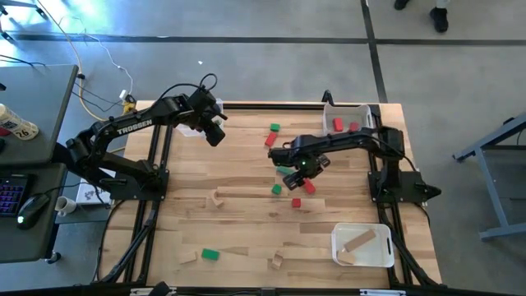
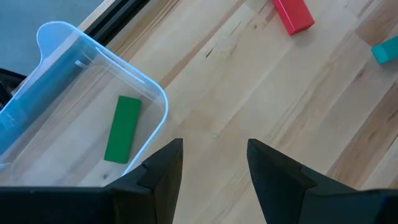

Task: Sort & place blocks by color
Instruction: Put the red block into the gray bin

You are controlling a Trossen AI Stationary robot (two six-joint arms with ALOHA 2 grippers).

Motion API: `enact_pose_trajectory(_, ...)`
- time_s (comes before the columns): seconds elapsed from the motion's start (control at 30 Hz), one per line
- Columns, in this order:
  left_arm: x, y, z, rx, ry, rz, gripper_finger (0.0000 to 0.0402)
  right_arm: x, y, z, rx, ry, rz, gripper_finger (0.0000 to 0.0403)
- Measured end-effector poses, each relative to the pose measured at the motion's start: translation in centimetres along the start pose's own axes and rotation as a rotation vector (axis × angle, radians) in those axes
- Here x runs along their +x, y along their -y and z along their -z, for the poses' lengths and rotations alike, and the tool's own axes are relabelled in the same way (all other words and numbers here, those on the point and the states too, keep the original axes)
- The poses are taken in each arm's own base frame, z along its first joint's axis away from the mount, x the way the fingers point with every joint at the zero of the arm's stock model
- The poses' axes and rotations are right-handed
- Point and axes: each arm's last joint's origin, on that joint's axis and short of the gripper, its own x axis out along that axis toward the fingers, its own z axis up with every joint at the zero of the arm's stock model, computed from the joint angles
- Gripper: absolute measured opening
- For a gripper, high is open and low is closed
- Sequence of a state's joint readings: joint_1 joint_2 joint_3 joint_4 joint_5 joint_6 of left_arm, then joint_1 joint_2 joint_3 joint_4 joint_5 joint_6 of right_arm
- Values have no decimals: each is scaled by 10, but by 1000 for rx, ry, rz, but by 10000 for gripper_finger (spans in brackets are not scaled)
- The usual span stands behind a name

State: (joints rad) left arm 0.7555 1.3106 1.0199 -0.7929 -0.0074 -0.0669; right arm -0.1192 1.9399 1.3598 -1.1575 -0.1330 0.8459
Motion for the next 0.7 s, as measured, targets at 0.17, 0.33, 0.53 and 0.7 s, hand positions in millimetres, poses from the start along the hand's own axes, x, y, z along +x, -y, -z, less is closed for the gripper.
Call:
enact_pose_trajectory(0.17,0,0,0,0,0,0,168,11,-4,-5,-13,-24,2,204)
enact_pose_trajectory(0.33,0,0,0,0,0,0,168,24,-6,-10,-25,-55,24,204)
enact_pose_trajectory(0.53,0,0,0,-9,1,0,168,37,-8,-15,-65,-101,32,203)
enact_pose_trajectory(0.7,0,0,0,-9,1,0,168,39,-8,-15,-102,-111,27,157)
